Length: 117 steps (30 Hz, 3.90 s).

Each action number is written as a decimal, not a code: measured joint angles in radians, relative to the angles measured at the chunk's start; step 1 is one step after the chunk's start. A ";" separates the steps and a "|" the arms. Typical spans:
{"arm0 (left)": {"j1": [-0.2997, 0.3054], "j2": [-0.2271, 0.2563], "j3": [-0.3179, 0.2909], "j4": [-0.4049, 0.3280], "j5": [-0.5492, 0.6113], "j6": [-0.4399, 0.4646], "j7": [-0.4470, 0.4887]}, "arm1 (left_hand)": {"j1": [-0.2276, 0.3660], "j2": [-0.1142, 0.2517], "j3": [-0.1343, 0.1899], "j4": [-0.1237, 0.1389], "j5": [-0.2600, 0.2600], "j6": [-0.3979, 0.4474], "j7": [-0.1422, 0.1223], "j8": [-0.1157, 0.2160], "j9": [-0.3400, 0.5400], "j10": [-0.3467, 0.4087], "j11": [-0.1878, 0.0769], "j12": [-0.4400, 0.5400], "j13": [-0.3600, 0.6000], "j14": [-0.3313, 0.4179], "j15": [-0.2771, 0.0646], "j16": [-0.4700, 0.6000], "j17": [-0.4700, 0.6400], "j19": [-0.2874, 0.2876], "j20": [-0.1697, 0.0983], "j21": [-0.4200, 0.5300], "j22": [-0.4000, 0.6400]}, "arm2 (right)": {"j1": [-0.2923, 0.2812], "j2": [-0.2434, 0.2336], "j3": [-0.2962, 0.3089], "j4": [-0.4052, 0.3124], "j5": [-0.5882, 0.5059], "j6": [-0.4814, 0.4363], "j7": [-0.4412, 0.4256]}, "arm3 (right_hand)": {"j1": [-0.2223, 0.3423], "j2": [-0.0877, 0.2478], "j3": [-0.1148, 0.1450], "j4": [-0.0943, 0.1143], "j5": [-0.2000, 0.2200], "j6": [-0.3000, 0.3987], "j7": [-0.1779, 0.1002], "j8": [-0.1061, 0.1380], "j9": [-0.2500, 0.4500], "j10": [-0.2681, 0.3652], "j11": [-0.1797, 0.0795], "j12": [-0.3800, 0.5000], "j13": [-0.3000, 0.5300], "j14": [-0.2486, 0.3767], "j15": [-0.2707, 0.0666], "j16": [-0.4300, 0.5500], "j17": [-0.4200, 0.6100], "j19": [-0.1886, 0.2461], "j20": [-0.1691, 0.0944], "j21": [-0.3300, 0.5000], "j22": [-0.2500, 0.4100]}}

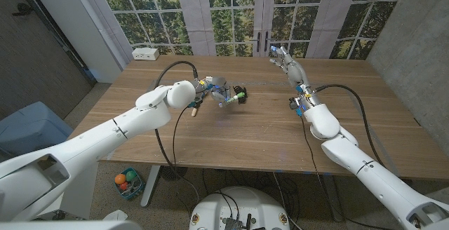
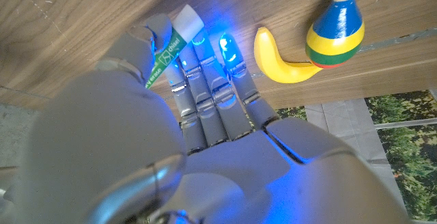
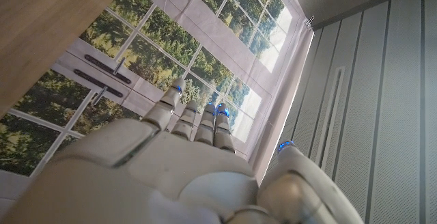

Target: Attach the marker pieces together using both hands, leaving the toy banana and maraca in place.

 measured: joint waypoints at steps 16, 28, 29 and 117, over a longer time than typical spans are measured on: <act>-0.035 -0.005 0.048 0.033 0.136 -0.018 -0.090 | 0.005 -0.005 -0.008 0.008 -0.030 0.031 -0.005 -0.011 -0.036 0.020 -0.005 -0.036 0.001 -0.004 -0.004 -0.003 -0.042 -0.010 0.004 0.014 0.001 | -0.020 0.024 0.041 0.018 0.176 0.002 0.057 | 0.000 0.000 0.004 0.004 0.000 0.006 0.013 0.000 0.000 0.002 0.002 0.000 0.000 -0.004 0.004 0.000 0.000 -0.004 -0.004 0.000 0.000; -0.052 -0.017 0.082 0.049 0.271 -0.024 -0.153 | 0.020 -0.020 -0.024 0.024 -0.069 0.054 -0.014 -0.021 -0.065 0.034 -0.016 -0.078 0.065 -0.002 -0.028 -0.003 -0.077 -0.032 0.004 0.030 0.001 | -0.030 0.044 0.068 0.030 0.253 0.018 0.078 | 0.000 0.000 0.004 0.004 -0.008 0.005 0.016 0.000 0.000 0.007 0.007 0.000 0.000 -0.004 0.004 0.000 0.003 -0.004 -0.003 -0.007 0.000; -0.054 -0.018 0.085 0.049 0.283 -0.024 -0.159 | 0.020 -0.020 -0.025 0.025 -0.069 0.054 -0.014 -0.021 -0.068 0.034 -0.016 -0.080 0.065 -0.002 -0.028 -0.003 -0.080 -0.034 0.006 0.030 0.003 | -0.030 0.045 0.070 0.031 0.257 0.019 0.078 | 0.000 0.000 0.004 0.004 -0.008 0.005 0.016 0.000 0.000 0.007 0.007 0.000 0.000 -0.004 0.004 0.000 0.003 -0.004 -0.003 -0.007 0.000; 0.230 -0.111 -0.184 0.001 0.495 0.070 0.283 | -0.744 0.230 0.053 0.430 -0.444 -0.834 0.029 -0.720 -0.199 -1.093 0.047 -0.372 -0.247 -1.099 0.137 -0.014 -0.448 -0.628 0.122 -0.401 -0.011 | 0.019 0.080 0.082 0.096 0.304 -0.002 0.090 | -0.012 -0.012 0.021 -0.001 -0.016 0.015 0.032 -0.005 0.000 0.014 0.014 -0.008 0.000 -0.009 -0.010 0.000 0.000 0.003 -0.050 -0.007 0.000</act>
